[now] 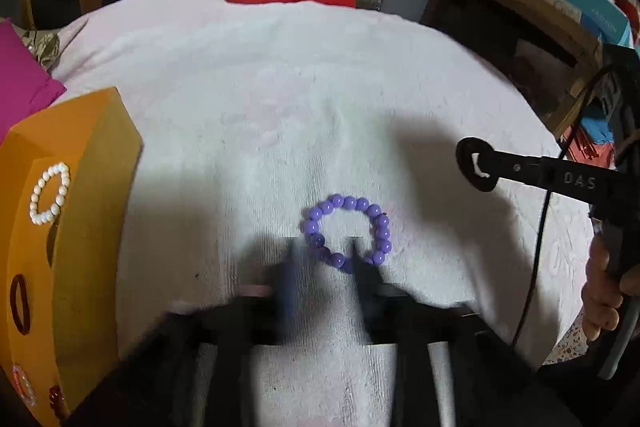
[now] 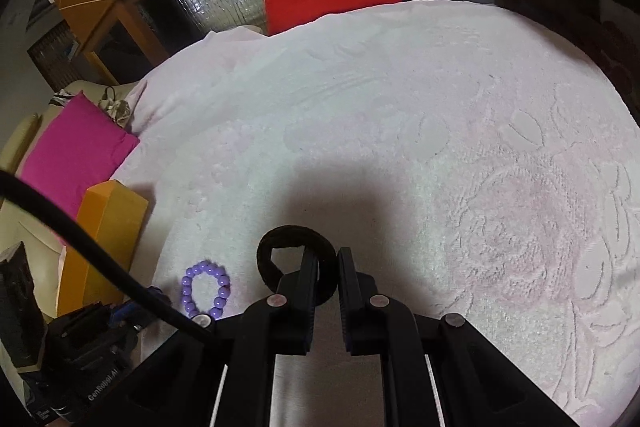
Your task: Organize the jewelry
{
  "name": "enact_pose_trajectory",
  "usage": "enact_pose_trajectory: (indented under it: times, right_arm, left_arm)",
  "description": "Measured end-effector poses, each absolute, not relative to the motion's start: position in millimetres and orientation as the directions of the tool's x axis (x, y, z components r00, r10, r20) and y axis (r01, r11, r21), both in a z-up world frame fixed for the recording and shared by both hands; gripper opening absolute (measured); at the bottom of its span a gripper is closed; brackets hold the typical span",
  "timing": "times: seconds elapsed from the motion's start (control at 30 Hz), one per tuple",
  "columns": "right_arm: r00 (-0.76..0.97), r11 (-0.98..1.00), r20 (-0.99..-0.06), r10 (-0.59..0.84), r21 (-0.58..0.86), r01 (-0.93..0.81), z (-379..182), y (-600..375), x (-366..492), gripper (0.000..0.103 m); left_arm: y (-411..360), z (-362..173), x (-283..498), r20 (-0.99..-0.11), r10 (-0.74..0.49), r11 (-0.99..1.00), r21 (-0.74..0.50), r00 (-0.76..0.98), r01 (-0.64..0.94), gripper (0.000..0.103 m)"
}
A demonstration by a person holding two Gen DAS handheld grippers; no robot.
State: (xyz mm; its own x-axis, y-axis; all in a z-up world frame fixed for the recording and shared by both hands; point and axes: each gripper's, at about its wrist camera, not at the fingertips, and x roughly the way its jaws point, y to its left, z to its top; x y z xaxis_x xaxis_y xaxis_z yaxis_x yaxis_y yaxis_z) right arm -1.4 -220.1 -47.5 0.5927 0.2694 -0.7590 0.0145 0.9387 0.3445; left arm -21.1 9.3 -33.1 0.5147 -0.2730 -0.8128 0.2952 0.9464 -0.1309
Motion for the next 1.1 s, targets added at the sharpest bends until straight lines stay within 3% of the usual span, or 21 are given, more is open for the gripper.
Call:
enact_pose_trajectory:
  times: [0.03, 0.13, 0.37, 0.4, 0.43, 0.53, 0.6, 1.1]
  right_arm:
    - [0.59, 0.939, -0.762, 0.267, 0.344, 0.019, -48.3, -221.5, -2.5, 0.011]
    - [0.58, 0.936, -0.771, 0.263, 0.349, 0.038, -52.1, -226.2, -1.4, 0.011]
    - [0.579, 0.935, -0.772, 0.262, 0.351, 0.045, -52.5, -232.7, -2.2, 0.011]
    - [0.581, 0.935, -0.771, 0.261, 0.352, 0.048, -52.3, -234.3, -2.7, 0.011]
    - [0.582, 0.935, -0.771, 0.258, 0.351, 0.051, -52.2, -234.6, -2.9, 0.011]
    - [0.586, 0.931, -0.766, 0.265, 0.362, 0.052, -50.8, -236.5, -3.1, 0.011]
    - [0.589, 0.932, -0.763, 0.266, 0.359, 0.044, -49.9, -234.8, -4.2, 0.011]
    - [0.602, 0.935, -0.74, 0.299, 0.353, -0.031, -41.8, -202.8, -4.3, 0.011]
  left_arm:
    - [7.6, -33.7, -21.4, -0.812, -0.27, 0.949, -0.131, 0.518, 0.288, 0.063]
    - [-4.6, -36.2, -21.3, -0.813, -0.289, 0.937, -0.131, 0.506, 0.325, 0.064]
    - [-28.4, -54.8, -11.4, -0.826, -0.212, 0.942, -0.03, 0.523, 0.333, 0.064]
    - [-28.5, -53.5, -10.6, -0.822, -0.215, 0.944, -0.038, 0.527, 0.327, 0.058]
    - [-27.5, -52.0, -9.2, -0.818, -0.221, 0.947, -0.05, 0.532, 0.316, 0.041]
    - [-27.0, -49.4, -8.0, -0.809, -0.226, 0.95, -0.061, 0.542, 0.306, 0.017]
    - [-27.6, -48.6, -8.4, -0.804, -0.225, 0.95, -0.057, 0.55, 0.306, 0.011]
    - [6.2, -13.2, -20.6, -0.737, -0.264, 0.957, -0.118, 0.622, 0.267, 0.009]
